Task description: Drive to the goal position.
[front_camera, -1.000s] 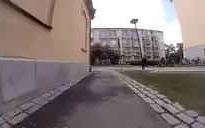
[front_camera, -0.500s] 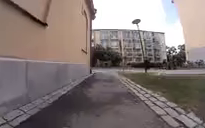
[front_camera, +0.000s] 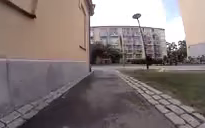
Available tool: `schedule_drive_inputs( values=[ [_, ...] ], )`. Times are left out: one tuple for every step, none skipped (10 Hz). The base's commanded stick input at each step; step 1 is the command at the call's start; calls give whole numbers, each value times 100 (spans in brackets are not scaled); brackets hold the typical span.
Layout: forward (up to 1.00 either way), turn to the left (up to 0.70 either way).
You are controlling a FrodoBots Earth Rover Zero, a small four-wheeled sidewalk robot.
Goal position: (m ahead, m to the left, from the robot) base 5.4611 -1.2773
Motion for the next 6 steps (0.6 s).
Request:
schedule_drive_inputs(
  values=[
    [70,0],
    [70,0],
    [70,0],
    [70,0],
    [70,0],
    [70,0]
  ],
)
